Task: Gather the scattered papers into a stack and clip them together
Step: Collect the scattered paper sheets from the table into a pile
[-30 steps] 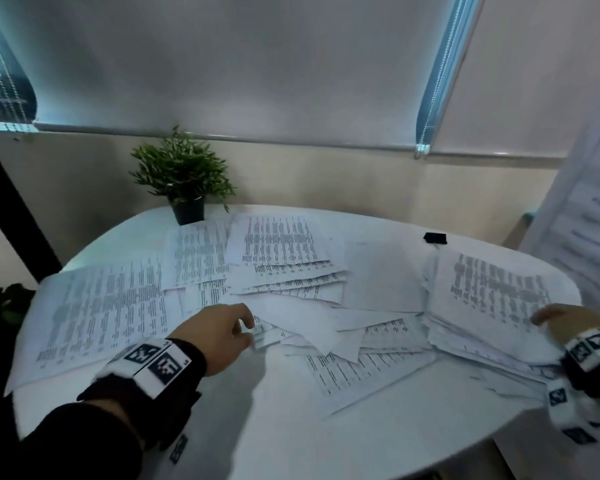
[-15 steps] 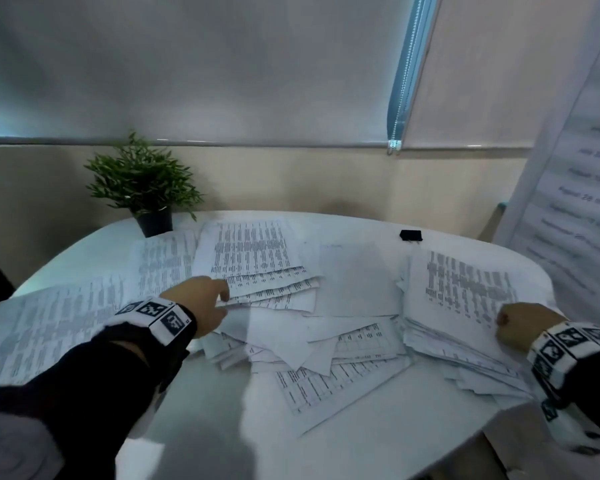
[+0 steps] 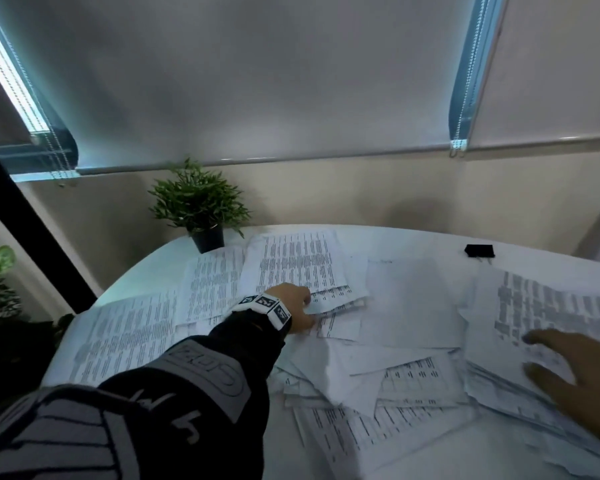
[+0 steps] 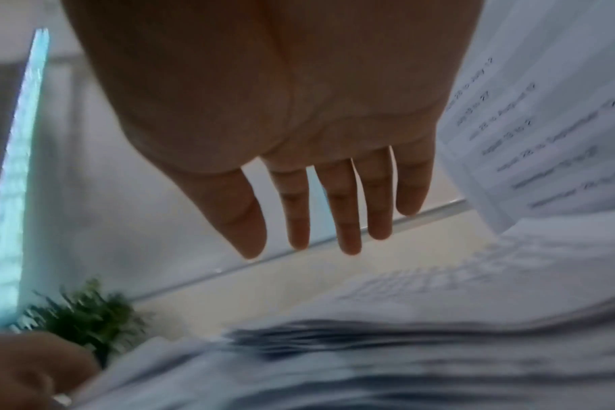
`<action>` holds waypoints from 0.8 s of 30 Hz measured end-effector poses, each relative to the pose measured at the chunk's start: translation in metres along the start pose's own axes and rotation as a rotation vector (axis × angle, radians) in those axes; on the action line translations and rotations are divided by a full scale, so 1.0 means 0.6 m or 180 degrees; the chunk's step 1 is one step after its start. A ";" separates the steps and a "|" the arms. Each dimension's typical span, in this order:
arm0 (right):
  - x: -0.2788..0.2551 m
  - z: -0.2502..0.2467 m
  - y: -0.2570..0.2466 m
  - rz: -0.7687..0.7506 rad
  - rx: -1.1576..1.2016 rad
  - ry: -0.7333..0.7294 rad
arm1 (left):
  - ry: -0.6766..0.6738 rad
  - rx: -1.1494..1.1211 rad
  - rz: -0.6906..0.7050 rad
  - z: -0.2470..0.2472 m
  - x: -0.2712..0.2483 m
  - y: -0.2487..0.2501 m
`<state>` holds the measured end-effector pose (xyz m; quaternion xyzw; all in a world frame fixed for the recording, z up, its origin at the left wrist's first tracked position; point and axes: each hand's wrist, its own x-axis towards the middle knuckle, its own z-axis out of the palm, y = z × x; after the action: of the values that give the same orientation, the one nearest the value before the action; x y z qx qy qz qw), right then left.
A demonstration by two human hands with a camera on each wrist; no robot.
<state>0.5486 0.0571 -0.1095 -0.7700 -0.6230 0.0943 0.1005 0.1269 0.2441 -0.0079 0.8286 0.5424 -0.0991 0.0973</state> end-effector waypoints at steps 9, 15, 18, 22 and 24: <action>-0.114 -0.119 -0.298 -0.0170 0.1030 -0.0271 | 0.0272 0.0143 -0.0005 0.009 -0.011 0.009; -0.145 -0.116 -0.341 -0.0164 0.1072 -0.0279 | 0.0308 0.0890 0.0176 0.011 -0.014 0.028; -0.157 -0.105 -0.368 -0.0158 0.1195 -0.0225 | 0.0314 0.0971 0.0350 0.010 -0.024 0.038; -0.154 -0.076 -0.377 0.0158 0.2004 -0.0107 | 0.0282 0.0585 0.0651 -0.008 -0.096 0.064; -0.146 -0.072 -0.374 0.0569 0.2683 -0.0023 | 0.0289 0.0500 0.0867 -0.002 -0.151 0.080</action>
<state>0.3311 0.0158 -0.0049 -0.7122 -0.4612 0.3517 0.3955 0.1355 0.1462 0.0200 0.9031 0.4196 -0.0895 0.0201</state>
